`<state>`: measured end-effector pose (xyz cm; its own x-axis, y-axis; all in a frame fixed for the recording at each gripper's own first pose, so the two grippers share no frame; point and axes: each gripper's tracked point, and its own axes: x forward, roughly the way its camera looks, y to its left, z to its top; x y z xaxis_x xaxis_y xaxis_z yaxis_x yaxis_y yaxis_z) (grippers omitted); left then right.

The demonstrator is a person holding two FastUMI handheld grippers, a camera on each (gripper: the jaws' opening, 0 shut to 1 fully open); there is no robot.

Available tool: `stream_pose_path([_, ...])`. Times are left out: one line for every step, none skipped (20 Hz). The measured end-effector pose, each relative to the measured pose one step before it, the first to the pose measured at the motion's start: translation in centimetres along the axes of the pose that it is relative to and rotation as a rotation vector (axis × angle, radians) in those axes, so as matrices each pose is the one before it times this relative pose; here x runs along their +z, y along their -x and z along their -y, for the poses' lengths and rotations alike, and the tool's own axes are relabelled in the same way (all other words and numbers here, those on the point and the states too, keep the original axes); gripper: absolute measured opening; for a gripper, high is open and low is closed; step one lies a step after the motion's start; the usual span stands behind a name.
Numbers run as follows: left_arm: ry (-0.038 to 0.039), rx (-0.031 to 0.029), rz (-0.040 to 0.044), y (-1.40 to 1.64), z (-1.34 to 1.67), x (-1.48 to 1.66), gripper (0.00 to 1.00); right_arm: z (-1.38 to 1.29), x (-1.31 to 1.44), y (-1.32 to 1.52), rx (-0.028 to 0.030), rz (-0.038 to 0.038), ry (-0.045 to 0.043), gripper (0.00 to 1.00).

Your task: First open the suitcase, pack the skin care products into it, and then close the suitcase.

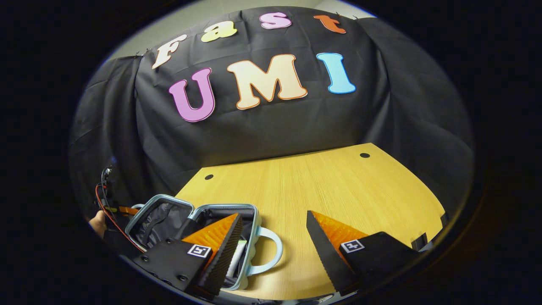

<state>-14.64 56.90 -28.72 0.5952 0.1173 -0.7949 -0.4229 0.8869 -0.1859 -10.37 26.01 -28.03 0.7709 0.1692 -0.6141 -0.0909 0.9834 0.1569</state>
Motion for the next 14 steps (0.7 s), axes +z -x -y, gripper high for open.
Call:
stream_pose_path([-0.00932, -0.0108, 0.02181, 0.941, 1.309, 0.977, 0.05, 0.243, 0.14, -0.06, 0.00131, 0.00636, 0.00445, 0.95])
stream_pose_path([-0.00914, -0.0158, 0.02917, 0.723, 1.064, 0.945, 0.06, 0.207, 0.332, 0.029, 0.00075, 0.00604, 0.00134, 0.95])
stream_pose_path([-0.01044, -0.01556, 0.0289, 0.77, 1.119, 0.861, 0.05, 0.128, 0.258, -0.012, 0.00433, 0.00624, -0.00128, 0.95])
stream_pose_path([-0.01161, -0.01658, 0.01998, 0.957, 0.996, 0.775, 0.05, 0.089, 0.344, 0.063, 0.00622, 0.00629, -0.00083, 0.95])
stream_pose_path([-0.01439, -0.01605, 0.02681, 0.78, 1.218, 0.898, 0.05, 0.145, 0.423, 0.156, 0.00668, 0.00908, 0.00313, 0.95])
stream_pose_path([-0.01824, -0.01738, 0.01413, 0.529, 1.696, 0.842, 0.05, 0.166, 0.616, 0.138, 0.00869, 0.01766, 0.00587, 0.95])
stream_pose_path([-0.00852, -0.01586, 0.02387, 0.547, 1.47, 0.729, 0.05, 0.22, 0.619, 0.126, 0.00834, 0.01927, 0.00923, 0.95])
stream_pose_path([-0.00732, -0.01495, 0.00363, 0.542, 1.563, 0.671, 0.04, 0.26, 0.412, 0.048, 0.01276, 0.01356, 0.01188, 0.95])
stream_pose_path([-0.0101, -0.00436, 0.01735, 0.481, 1.354, 0.66, 0.04, 0.109, 0.339, 0.0, 0.01971, 0.00672, 0.01152, 0.95])
stream_pose_path([-0.01641, -0.00898, 0.01345, 0.032, 1.528, 0.59, 0.04, 0.304, 0.34, -0.055, 0.01966, 0.00647, 0.01019, 0.95])
stream_pose_path([-0.01234, -0.0042, 0.00989, 0.479, 1.399, 0.455, 0.04, 0.516, 0.476, -0.132, 0.01503, 0.00454, 0.00755, 0.95])
stream_pose_path([-0.01062, -0.00608, 0.00817, 0.926, 2.1, 0.236, 0.04, 0.601, 0.395, -0.025, 0.01385, 0.00157, -0.00045, 0.95])
stream_pose_path([-0.00943, -0.01029, 0.0137, 0.449, 1.438, 0.583, 0.04, 0.617, 0.477, 0.164, 0.01058, 0.00642, -0.00412, 0.95])
stream_pose_path([-0.00856, -0.01482, 0.00617, 0.218, 1.763, 0.378, 0.04, 0.662, 0.629, 0.295, 0.00977, 0.01079, -0.0052, 0.95])
